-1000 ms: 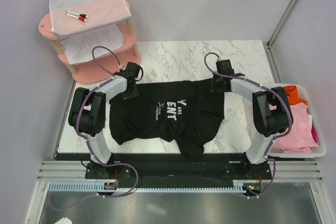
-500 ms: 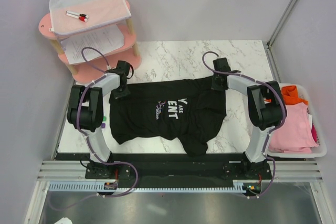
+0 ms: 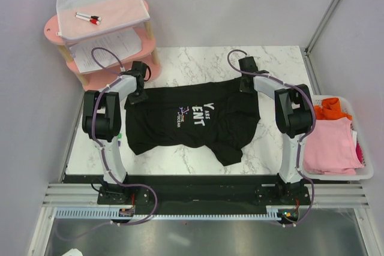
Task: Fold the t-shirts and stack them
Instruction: Fold the flattened tshirt in 1/3 of the way
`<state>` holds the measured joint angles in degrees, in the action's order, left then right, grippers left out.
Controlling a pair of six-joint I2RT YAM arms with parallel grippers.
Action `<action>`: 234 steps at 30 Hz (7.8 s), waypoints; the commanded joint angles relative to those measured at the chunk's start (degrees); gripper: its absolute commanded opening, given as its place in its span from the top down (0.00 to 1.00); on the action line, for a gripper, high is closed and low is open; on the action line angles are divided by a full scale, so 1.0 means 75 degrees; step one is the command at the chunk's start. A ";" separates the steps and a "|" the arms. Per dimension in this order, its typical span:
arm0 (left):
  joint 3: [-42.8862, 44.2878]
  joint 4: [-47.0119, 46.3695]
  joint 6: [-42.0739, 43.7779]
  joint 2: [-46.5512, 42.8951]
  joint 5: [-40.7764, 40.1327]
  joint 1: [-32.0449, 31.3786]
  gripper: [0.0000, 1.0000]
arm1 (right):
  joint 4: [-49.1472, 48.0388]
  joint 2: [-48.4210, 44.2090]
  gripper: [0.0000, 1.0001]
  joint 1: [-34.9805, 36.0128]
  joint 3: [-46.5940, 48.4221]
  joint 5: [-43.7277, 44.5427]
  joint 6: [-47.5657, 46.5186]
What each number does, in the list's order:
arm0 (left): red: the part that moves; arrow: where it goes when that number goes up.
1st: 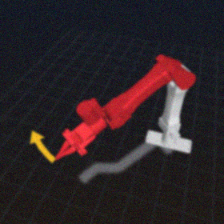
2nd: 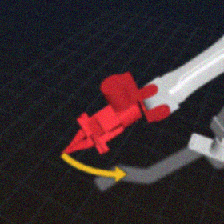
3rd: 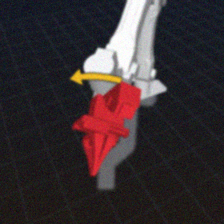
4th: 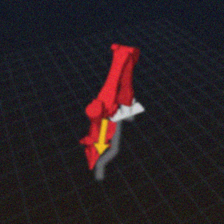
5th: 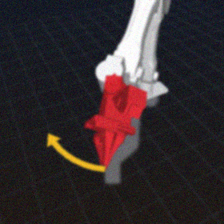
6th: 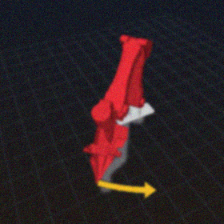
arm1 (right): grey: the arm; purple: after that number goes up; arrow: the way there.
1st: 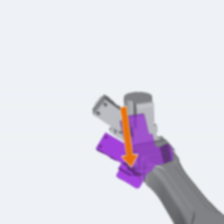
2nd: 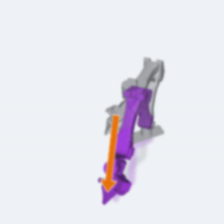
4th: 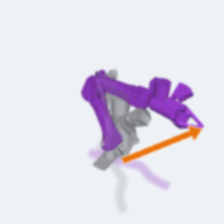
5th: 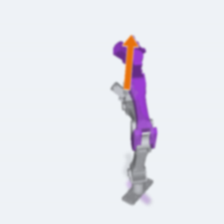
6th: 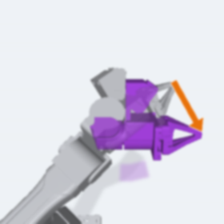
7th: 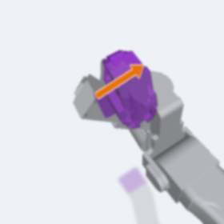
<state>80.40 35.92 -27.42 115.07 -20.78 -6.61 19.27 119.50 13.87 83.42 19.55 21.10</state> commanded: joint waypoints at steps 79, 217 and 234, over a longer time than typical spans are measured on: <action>-0.5986 -0.0313 -0.1852 -0.5698 0.1165 -0.1673 0.22 | 0.4380 -1.0097 0.76 0.1491 -0.6446 -0.4061 0.2413; -0.0876 0.2206 0.0035 -0.0190 -0.0277 -0.0747 0.98 | 0.3231 -0.3921 1.00 0.2417 -0.4349 -0.0651 0.0913; -0.1801 0.2429 0.0081 -0.2509 -0.0021 -0.0935 0.98 | 0.2249 -0.4732 1.00 0.2463 -0.3482 -0.0649 0.0527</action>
<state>68.75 53.67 -28.49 103.96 -21.89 -13.17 42.33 85.56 32.05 52.49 14.06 26.76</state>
